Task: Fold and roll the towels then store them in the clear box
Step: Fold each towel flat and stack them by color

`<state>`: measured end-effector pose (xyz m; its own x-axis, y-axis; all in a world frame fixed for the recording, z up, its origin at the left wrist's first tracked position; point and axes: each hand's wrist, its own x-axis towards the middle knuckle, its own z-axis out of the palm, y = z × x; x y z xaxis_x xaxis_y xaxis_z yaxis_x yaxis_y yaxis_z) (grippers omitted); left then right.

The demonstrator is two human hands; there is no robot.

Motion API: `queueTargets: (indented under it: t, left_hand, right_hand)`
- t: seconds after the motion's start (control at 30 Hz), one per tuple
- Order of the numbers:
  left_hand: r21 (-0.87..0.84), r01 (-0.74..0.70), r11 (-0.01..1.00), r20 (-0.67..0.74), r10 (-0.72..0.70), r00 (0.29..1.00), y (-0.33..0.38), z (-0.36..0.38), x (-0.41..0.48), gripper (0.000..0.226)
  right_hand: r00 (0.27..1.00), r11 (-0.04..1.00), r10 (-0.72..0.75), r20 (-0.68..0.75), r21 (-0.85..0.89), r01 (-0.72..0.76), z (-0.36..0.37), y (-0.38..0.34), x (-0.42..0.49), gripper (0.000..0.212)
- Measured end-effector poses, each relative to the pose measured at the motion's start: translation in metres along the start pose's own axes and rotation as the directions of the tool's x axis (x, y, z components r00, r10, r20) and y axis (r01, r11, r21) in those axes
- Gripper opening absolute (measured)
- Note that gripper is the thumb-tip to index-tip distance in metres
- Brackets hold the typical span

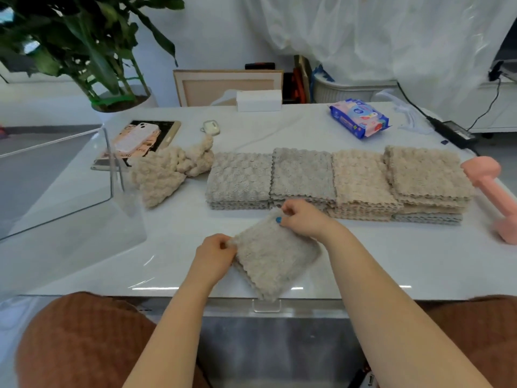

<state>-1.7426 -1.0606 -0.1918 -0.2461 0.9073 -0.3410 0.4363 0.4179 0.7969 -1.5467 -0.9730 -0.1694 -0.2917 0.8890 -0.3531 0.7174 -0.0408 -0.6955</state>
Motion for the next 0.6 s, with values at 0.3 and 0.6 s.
queueTargets:
  t: [0.3,0.6]
  left_hand:
    - [0.202,0.001,0.979,0.123,-0.027,0.992,0.009,0.007,0.014,0.036]
    - [-0.100,-0.344,0.934,0.171,0.357,0.918,0.045,0.000,0.004,0.019]
  right_hand:
    - [0.997,0.993,0.027,0.069,0.110,-0.035,0.007,0.009,-0.004,0.030]
    - [0.995,0.976,-0.074,-0.070,0.198,0.086,-0.045,0.018,-0.058,0.018]
